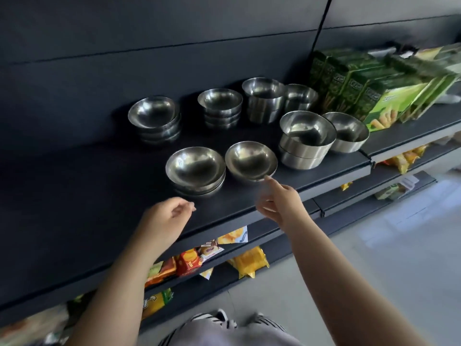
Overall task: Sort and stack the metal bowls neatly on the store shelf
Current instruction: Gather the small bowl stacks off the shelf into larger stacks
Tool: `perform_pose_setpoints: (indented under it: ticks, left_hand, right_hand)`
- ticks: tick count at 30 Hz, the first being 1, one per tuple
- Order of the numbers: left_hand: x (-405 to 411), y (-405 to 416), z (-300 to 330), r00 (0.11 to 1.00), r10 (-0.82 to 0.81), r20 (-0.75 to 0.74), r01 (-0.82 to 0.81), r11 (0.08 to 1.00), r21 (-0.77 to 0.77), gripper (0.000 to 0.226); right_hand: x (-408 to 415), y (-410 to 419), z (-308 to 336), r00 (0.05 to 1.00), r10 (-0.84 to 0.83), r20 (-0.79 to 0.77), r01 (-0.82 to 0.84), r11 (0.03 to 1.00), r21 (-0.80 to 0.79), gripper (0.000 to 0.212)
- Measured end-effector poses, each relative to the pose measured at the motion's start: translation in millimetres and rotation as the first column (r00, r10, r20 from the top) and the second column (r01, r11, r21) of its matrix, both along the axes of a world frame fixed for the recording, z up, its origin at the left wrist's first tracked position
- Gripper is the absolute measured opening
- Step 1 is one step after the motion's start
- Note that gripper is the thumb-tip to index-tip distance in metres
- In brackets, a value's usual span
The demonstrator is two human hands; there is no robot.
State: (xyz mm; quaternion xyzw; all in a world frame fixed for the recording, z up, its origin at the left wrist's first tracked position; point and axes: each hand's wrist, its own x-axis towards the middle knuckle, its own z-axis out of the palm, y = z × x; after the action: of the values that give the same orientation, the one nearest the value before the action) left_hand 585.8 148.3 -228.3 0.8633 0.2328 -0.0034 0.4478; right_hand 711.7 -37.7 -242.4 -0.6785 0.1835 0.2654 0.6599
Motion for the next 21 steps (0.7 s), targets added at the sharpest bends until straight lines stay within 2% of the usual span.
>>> perform_pose_setpoints:
  ticks: [2,6,10,13,18,21]
  left_hand:
    - [3.8,-7.5,0.7,1.000,0.028,-0.008,-0.028,1.000,0.006,0.017]
    - [0.5,-19.4,5.7,0.995,0.094,-0.017,-0.093,0.995,0.045,0.011]
    - [-10.6,-31.9,10.4,0.985,0.175,-0.003,-0.173,0.978,0.114,0.000]
    - [-13.8,-47.1,17.1,0.964,0.264,0.033,-0.266,0.952,0.149,0.003]
    - [-16.6,-72.8,28.2,0.916,0.389,0.101,-0.400,0.904,0.148,0.005]
    - [-21.7,-83.5,35.2,0.889,0.436,0.137,-0.453,0.881,0.139,0.005]
  right_hand:
    - [15.0,2.3,-5.6,0.998,-0.024,-0.051,0.025,0.999,0.035,0.042]
    - [38.1,7.3,-12.9,0.996,-0.011,-0.089,0.019,0.996,0.087,0.026]
    - [50.6,6.8,-17.0,0.995,0.019,-0.093,-0.004,0.988,0.152,0.029]
    - [52.9,2.4,-14.7,0.996,0.037,-0.078,-0.020,0.977,0.210,0.022]
    - [47.6,-7.6,4.5,0.990,0.079,-0.113,-0.037,0.941,0.335,0.029]
    - [41.7,-12.5,22.5,0.989,0.137,-0.051,-0.108,0.921,0.373,0.026]
